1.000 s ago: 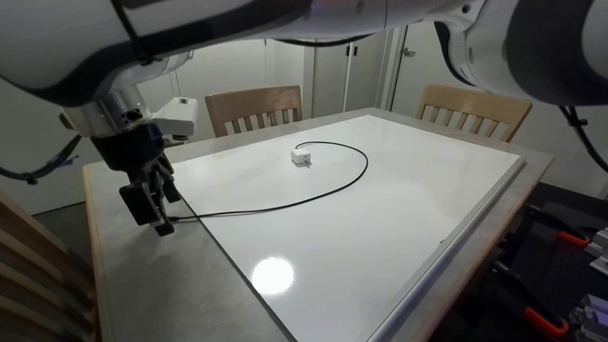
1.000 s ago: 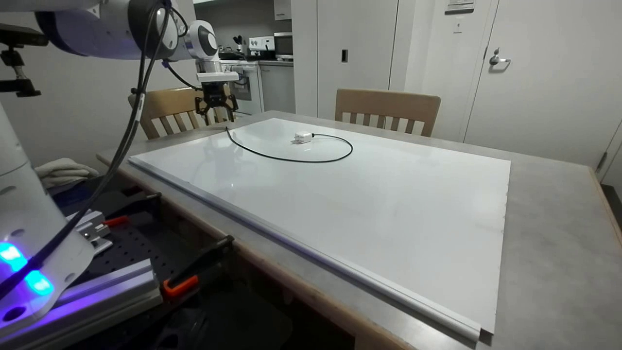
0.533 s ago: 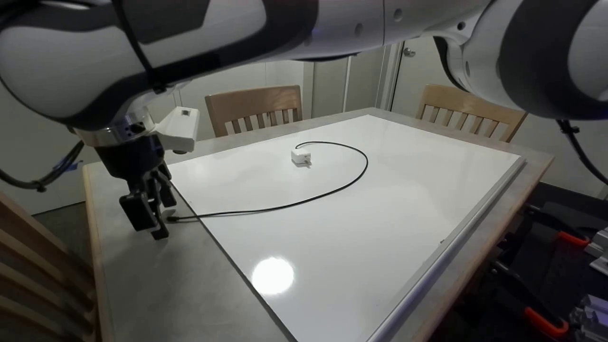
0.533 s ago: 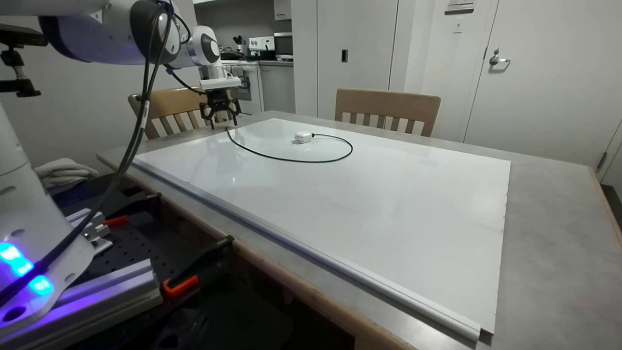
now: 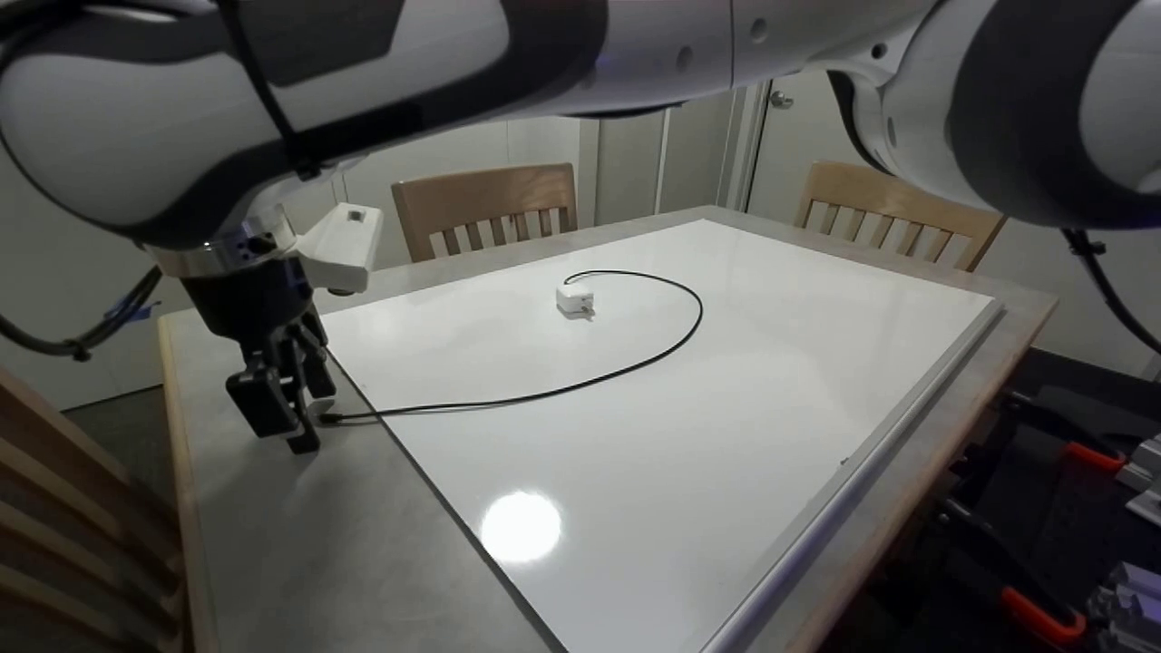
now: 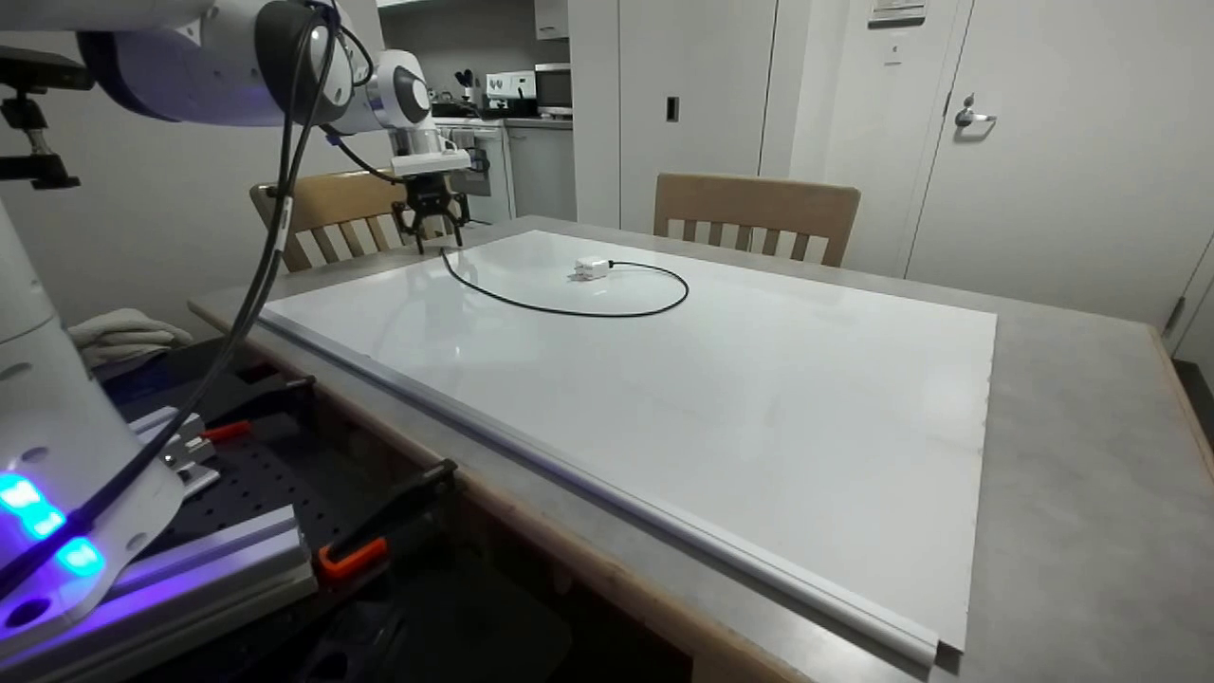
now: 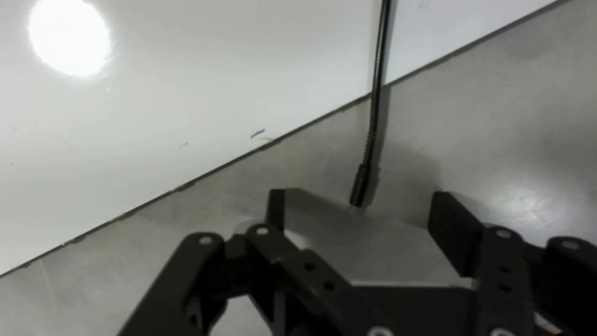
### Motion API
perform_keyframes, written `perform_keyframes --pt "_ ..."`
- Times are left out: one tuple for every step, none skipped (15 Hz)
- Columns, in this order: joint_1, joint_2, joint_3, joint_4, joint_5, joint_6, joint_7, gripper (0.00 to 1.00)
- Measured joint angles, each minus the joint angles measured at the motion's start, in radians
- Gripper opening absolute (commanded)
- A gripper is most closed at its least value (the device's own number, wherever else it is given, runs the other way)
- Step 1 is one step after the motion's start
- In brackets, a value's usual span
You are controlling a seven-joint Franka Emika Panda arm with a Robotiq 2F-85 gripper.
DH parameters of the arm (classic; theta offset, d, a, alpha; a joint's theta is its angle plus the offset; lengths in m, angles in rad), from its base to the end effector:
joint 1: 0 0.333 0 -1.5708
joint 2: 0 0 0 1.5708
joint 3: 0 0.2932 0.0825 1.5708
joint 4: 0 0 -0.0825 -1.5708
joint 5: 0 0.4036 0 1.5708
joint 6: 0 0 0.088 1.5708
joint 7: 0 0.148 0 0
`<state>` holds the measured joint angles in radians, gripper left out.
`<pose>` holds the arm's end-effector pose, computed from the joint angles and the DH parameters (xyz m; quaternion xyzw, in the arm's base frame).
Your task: Put the cable in a circle
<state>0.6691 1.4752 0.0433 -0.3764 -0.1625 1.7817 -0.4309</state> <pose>0.6226 0.4836 0.0935 0.8386 0.5406 -0.0272 0.0610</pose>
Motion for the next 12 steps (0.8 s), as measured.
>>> perform_keyframes --pt "0.000 0.000 0.000 -0.001 0.000 0.003 0.005 0.48" --pt "0.000 -0.001 0.000 0.000 0.002 0.003 0.009 0.40" --pt "0.001 -0.003 0.000 0.000 0.003 0.003 0.014 0.33" --pt "0.002 -0.004 0.000 0.001 0.004 0.003 0.018 0.25" --pt "0.002 -0.004 0.001 0.002 0.005 0.003 0.023 0.18" --pt "0.003 -0.004 0.001 0.003 0.005 0.003 0.027 0.12" --pt "0.003 -0.005 0.001 0.004 0.005 0.003 0.031 0.08" --pt "0.003 -0.005 0.001 0.004 0.005 0.004 0.034 0.11" --pt "0.003 -0.005 0.001 0.004 0.006 0.004 0.039 0.12" --pt "0.004 -0.005 0.001 0.004 0.006 0.004 0.044 0.06" --pt "0.004 -0.004 0.001 0.004 0.006 0.004 0.051 0.01" --pt "0.005 -0.004 0.002 0.004 0.006 0.004 0.057 0.00"
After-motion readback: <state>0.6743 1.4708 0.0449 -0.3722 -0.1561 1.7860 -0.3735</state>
